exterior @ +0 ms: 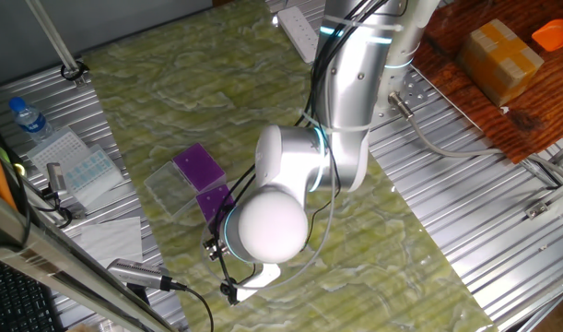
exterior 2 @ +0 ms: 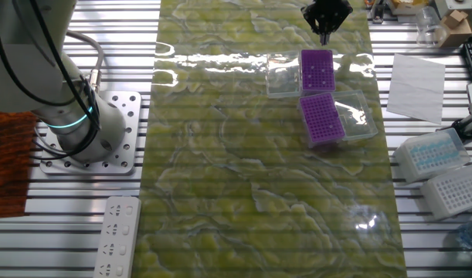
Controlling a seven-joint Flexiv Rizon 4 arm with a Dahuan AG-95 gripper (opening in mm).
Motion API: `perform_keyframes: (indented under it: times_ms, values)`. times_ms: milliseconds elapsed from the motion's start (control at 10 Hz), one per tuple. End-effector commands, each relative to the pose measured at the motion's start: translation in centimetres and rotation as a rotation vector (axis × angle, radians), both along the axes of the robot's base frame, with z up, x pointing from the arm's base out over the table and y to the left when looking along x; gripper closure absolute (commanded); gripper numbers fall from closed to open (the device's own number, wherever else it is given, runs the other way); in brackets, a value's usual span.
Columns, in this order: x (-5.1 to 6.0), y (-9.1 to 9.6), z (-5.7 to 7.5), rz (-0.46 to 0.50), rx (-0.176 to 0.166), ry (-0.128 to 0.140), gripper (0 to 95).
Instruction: Transfer all small pipette tips from one holder to another
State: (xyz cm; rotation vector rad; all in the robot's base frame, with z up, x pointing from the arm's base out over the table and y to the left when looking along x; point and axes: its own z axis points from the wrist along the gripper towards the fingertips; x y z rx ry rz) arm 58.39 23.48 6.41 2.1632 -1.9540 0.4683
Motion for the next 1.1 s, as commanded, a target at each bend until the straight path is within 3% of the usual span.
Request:
perform_keyframes:
  times_ms: [100,300,600,800,900,1000,1100]
  values:
    - [0.0,-0.1,0.3,-0.012,0.021,-0.002,95.0]
    - [0.1,-0.8,0.7,-0.049,0.086,-0.004,95.0]
    - [0.2,-1.4,1.4,-0.094,0.136,-0.002,95.0]
    - [0.0,-1.3,1.8,-0.161,0.194,-0.008,95.0]
    - [0.0,-1.3,1.8,-0.161,0.194,-0.008,95.0]
    - [-0.1,-1.3,1.9,-0.214,0.244,-0.01,95.0]
    - [-0.1,-1.3,2.0,-0.226,0.261,-0.011,95.0]
